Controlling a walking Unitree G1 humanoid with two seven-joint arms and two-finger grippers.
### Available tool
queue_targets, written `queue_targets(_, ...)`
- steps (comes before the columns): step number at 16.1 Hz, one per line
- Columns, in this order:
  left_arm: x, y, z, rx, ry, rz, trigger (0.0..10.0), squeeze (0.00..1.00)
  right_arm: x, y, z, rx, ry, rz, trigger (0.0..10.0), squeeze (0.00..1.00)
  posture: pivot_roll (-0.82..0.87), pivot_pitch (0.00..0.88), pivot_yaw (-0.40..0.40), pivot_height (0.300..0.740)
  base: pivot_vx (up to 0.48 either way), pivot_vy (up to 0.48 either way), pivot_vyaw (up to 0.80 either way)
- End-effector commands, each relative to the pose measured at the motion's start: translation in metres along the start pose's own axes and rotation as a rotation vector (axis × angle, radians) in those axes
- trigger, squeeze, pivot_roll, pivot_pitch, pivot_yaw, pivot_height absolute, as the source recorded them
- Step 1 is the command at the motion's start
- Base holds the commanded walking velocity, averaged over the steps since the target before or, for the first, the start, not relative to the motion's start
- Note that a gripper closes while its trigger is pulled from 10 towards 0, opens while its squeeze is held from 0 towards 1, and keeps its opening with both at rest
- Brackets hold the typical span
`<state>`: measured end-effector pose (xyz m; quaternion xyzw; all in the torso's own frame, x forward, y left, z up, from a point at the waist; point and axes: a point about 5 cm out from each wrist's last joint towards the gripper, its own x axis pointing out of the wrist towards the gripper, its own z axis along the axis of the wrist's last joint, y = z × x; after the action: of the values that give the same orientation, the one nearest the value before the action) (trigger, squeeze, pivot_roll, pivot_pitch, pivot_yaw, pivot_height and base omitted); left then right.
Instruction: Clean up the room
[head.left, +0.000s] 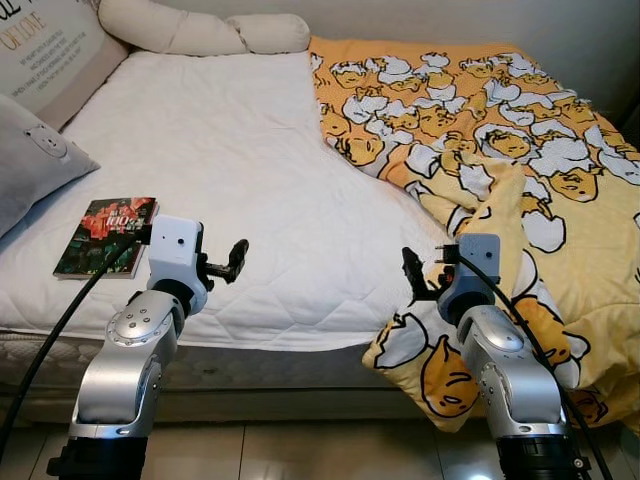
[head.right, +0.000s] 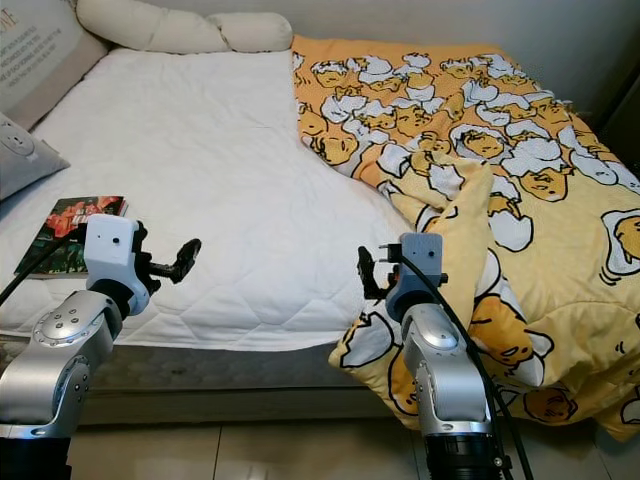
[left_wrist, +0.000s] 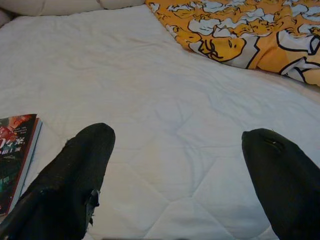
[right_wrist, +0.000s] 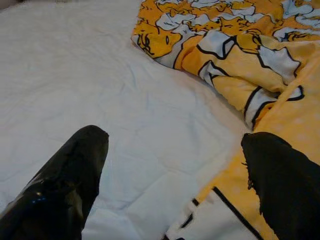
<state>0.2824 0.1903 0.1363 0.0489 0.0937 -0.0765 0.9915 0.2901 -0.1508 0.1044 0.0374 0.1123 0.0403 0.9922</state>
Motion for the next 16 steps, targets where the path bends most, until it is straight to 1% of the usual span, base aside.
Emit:
queue_targets(1, 0.0015, -0.0011, 0.0043, -0.001, -0.011, -0.013, 10.0, 0.00, -0.0007, -0.0035, -0.0010, 0.007, 0.007, -0.010, 10.0, 0.00, 0.05, 0.000, -0.008, 0.740, 0.322, 0.000, -0.80)
queue_targets(2, 0.0013, -0.0006, 0.0047, -0.002, -0.011, -0.012, 10.0, 0.00, -0.0012, -0.0035, -0.0022, -0.006, 0.012, -0.011, 10.0, 0.00, 0.04, 0.000, -0.002, 0.740, 0.322, 0.000, -0.62)
queue_targets(3, 0.0010, -0.0004, 0.0057, 0.000, -0.013, -0.012, 10.0, 0.00, -0.0009, -0.0028, 0.0000, -0.018, 0.003, -0.003, 10.0, 0.00, 0.05, 0.000, -0.003, 0.740, 0.326, 0.000, 0.00)
queue_targets(4, 0.0010, 0.0001, 0.0057, 0.000, -0.012, -0.011, 10.0, 0.00, -0.0004, -0.0029, 0.0004, -0.006, 0.003, -0.003, 10.0, 0.00, 0.06, 0.000, -0.007, 0.740, 0.330, 0.000, 0.00)
queue_targets(5, 0.0010, 0.0017, 0.0050, 0.002, -0.009, -0.009, 10.0, 0.00, -0.0006, -0.0020, -0.0028, -0.011, 0.013, -0.004, 10.0, 0.00, 0.05, 0.000, -0.004, 0.740, 0.330, 0.000, 0.00)
queue_targets(6, 0.0007, 0.0017, 0.0058, 0.002, -0.011, -0.008, 10.0, 0.00, -0.0009, 0.0003, -0.0013, -0.018, 0.006, 0.015, 10.0, 0.00, 0.05, 0.000, 0.002, 0.740, 0.334, 0.000, 0.00)
queue_targets(7, 0.0008, 0.0014, 0.0057, 0.001, -0.010, -0.007, 10.0, 0.00, -0.0005, 0.0007, 0.0001, 0.002, 0.001, 0.019, 10.0, 0.00, 0.06, 0.000, -0.006, 0.740, 0.334, 0.000, 0.00)
queue_targets(9, 0.0004, 0.0024, 0.0053, 0.002, -0.008, -0.007, 10.0, 0.00, -0.0018, 0.0033, -0.0045, -0.027, 0.023, 0.038, 10.0, 0.00, 0.05, 0.000, 0.004, 0.740, 0.326, 0.000, 0.00)
queue_targets(10, 0.0003, 0.0020, 0.0059, 0.002, -0.009, -0.007, 10.0, 0.00, -0.0017, 0.0036, -0.0033, -0.026, 0.021, 0.042, 10.0, 0.00, 0.05, 0.000, 0.001, 0.740, 0.334, 0.000, 0.00)
queue_targets(11, 0.0002, 0.0015, 0.0051, 0.005, -0.007, -0.010, 10.0, 0.00, -0.0009, 0.0008, -0.0038, 0.001, 0.021, 0.025, 10.0, 0.00, 0.06, 0.000, -0.004, 0.740, 0.334, 0.000, 0.00)
queue_targets(12, -0.0002, 0.0026, 0.0047, 0.009, -0.005, -0.011, 10.0, 0.00, -0.0015, 0.0004, -0.0068, -0.003, 0.029, 0.017, 10.0, 0.00, 0.05, 0.000, 0.005, 0.740, 0.334, 0.000, 0.00)
queue_targets(13, -0.0005, 0.0021, 0.0057, 0.008, -0.007, -0.011, 10.0, 0.00, -0.0011, 0.0020, -0.0033, -0.007, 0.018, 0.032, 10.0, 0.00, 0.05, 0.000, 0.005, 0.740, 0.330, 0.000, 0.00)
queue_targets(14, -0.0008, 0.0015, 0.0054, 0.010, -0.006, -0.013, 10.0, 0.00, -0.0009, 0.0011, -0.0025, 0.017, 0.017, 0.025, 10.0, 0.00, 0.06, 0.000, 0.001, 0.740, 0.330, 0.000, 0.00)
queue_targets(16, -0.0015, 0.0023, 0.0046, 0.012, -0.004, -0.014, 10.0, 0.00, -0.0019, 0.0001, -0.0061, 0.001, 0.030, 0.020, 10.0, 0.00, 0.06, 0.000, 0.004, 0.740, 0.334, 0.000, 0.00)
